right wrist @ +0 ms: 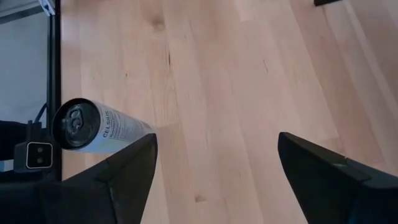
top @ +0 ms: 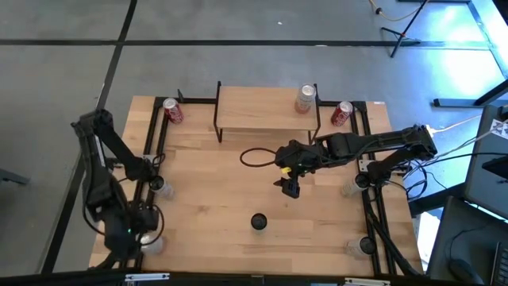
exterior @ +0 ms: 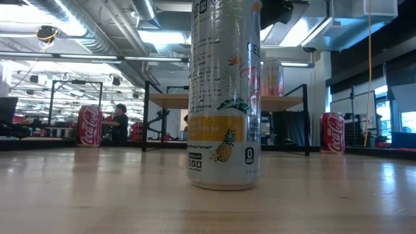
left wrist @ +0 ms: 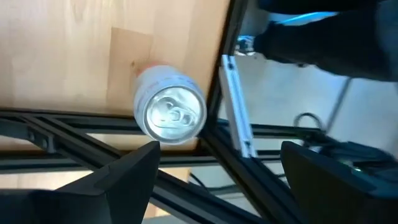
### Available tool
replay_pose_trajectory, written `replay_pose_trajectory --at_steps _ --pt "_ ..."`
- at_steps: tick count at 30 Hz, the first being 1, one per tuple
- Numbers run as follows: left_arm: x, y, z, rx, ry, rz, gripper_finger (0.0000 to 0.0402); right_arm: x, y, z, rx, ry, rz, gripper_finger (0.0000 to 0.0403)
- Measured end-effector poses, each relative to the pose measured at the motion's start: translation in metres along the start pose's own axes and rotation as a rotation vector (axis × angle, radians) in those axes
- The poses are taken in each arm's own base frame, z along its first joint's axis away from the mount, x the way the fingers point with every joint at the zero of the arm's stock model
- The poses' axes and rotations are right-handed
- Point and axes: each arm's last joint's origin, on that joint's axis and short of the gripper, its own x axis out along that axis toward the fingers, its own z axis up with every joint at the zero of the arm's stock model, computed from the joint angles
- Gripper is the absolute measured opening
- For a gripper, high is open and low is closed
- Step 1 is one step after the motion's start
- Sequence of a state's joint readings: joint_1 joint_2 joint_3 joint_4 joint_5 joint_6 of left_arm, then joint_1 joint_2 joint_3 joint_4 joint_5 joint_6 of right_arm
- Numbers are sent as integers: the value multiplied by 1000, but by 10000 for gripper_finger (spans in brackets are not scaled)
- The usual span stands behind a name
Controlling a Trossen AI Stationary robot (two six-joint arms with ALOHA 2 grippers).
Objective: Place canned beverage on shelf
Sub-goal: Put the white and pink soda can on the shelf aligned with the other white and pink soda can
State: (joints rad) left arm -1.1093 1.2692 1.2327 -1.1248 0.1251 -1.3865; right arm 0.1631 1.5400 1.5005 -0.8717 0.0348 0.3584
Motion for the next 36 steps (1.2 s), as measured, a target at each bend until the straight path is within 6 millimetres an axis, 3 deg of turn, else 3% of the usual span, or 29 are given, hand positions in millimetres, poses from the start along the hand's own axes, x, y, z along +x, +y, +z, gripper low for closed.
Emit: replay_pose_trajectory --at_steps 8,36 --pt "30 -7 -13 48 -41 172 327 0 0 0 -4 -3 -7 321" --pt "101 -15 -18 121 -52 396 328 0 1 1 4 -14 6 321"
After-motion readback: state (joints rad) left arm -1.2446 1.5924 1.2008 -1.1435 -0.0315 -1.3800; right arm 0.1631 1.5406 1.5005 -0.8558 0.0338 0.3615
